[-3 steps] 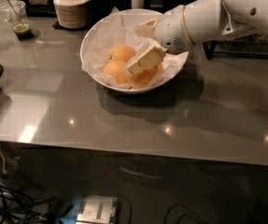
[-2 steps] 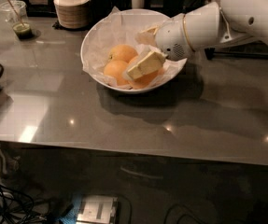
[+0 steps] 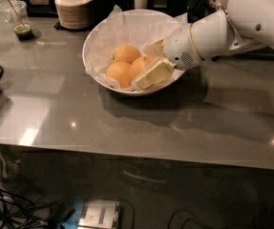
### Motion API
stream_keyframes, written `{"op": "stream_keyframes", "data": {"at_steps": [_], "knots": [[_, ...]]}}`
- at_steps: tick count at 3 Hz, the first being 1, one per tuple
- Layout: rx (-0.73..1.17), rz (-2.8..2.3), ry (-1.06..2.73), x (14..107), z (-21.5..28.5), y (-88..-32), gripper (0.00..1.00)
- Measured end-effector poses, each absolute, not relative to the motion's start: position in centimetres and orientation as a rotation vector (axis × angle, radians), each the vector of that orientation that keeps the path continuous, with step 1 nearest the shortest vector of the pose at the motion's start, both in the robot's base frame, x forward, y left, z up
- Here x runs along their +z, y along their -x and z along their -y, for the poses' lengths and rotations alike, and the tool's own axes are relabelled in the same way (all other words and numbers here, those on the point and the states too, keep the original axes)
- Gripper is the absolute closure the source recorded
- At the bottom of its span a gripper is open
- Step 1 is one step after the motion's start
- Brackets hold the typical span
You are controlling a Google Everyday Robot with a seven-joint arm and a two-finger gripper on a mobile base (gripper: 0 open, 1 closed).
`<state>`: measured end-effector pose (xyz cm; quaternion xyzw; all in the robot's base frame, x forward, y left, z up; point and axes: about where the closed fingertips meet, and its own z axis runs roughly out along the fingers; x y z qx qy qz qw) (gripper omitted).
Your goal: Pick orange from white bowl
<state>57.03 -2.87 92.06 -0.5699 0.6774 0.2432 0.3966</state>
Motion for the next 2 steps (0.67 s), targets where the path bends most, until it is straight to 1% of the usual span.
{"op": "stream_keyframes", "data": {"at_steps": [1,2], "knots": [[0.610,-1.749,1.442,91.67,3.49,-56.67,0.28],[0.614,-1.763,1.431,91.34,3.70,-56.42,0.45]]}}
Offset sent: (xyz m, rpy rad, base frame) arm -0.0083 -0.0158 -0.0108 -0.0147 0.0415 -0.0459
